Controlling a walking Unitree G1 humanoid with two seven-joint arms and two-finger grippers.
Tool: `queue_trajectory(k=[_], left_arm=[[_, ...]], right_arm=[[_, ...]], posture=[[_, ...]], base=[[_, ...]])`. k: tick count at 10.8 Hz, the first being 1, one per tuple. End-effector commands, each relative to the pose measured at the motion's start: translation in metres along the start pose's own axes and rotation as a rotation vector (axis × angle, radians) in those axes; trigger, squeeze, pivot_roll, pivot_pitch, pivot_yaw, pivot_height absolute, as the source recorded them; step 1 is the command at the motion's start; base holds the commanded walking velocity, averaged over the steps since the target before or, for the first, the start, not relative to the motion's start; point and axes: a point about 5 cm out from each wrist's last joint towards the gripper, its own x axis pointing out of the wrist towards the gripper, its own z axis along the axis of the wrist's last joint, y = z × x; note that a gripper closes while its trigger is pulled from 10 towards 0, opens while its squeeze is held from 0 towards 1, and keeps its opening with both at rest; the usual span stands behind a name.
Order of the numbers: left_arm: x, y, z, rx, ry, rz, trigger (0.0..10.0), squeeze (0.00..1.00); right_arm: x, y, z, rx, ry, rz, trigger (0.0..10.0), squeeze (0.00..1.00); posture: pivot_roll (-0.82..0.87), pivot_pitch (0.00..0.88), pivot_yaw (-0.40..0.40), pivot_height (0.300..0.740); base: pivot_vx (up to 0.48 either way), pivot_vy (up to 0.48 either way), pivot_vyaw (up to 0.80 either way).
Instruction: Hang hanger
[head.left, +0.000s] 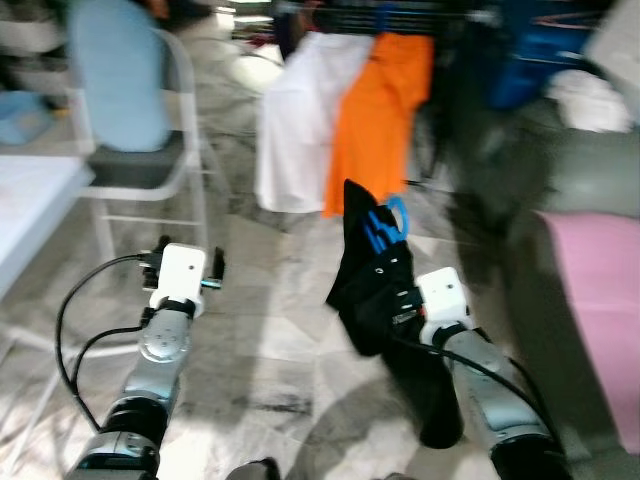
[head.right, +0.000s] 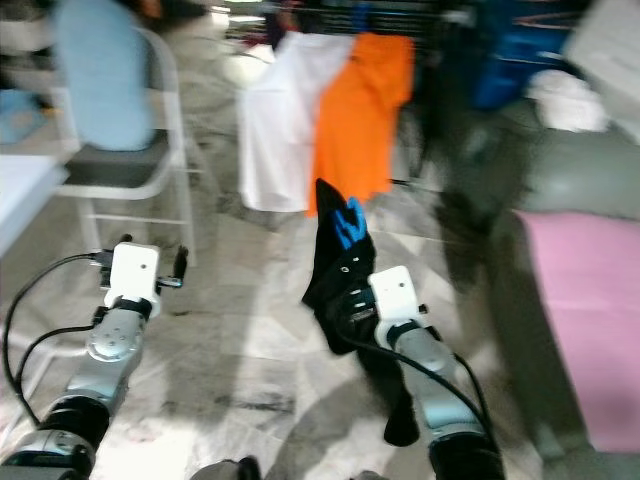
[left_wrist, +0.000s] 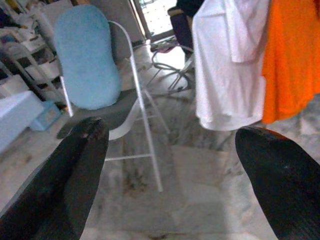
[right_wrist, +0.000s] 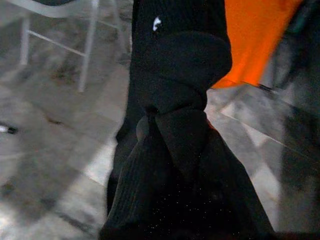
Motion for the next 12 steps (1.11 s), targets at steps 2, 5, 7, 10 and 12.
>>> queue_trajectory(k=[2,5,7,10,12], left_arm=[[-0.010,-0.008,-0.002,-0.012,-0.008,-0.024,10.0,0.00],[-0.015,0.001,0.000,-0.025,-0.033,-0.031,10.0,0.00],[-0.018,0.007,-0.008,-0.050,0.015,0.010,10.0,0.00],[-0.014,-0.001,0.000,-0.050,-0.008,-0.046,10.0,0.00],[-0.019,0.000,-0.006,-0.065,0.018,-0.026,10.0,0.00]], right_arm=[[-0.009,-0.005,0.001,0.054,-0.051,-0.065,10.0,0.00],[-0.014,0.016,-0.007,0.101,-0.055,-0.116,10.0,0.00],[-0.014,0.017,-0.013,0.158,-0.052,-0.118,10.0,0.00],[-0.026,0.016,-0.014,0.114,-0.062,-0.091,10.0,0.00],[-0.026,0.004,-0.004,0.098,-0.090,-0.121,10.0,0.00]], posture=[[-0.14,0.065,0.055,0.740],[-0.12,0.036,-0.011,0.740],[-0.13,0.027,0.023,0.740],[-0.13,0.049,0.023,0.740],[-0.15,0.058,0.026,0.740]], base=[[0.000,0.000,0.00],[0.000,0.000,0.00],[0.000,0.000,0.00],[0.000,0.000,0.80],[0.000,0.000,0.80]])
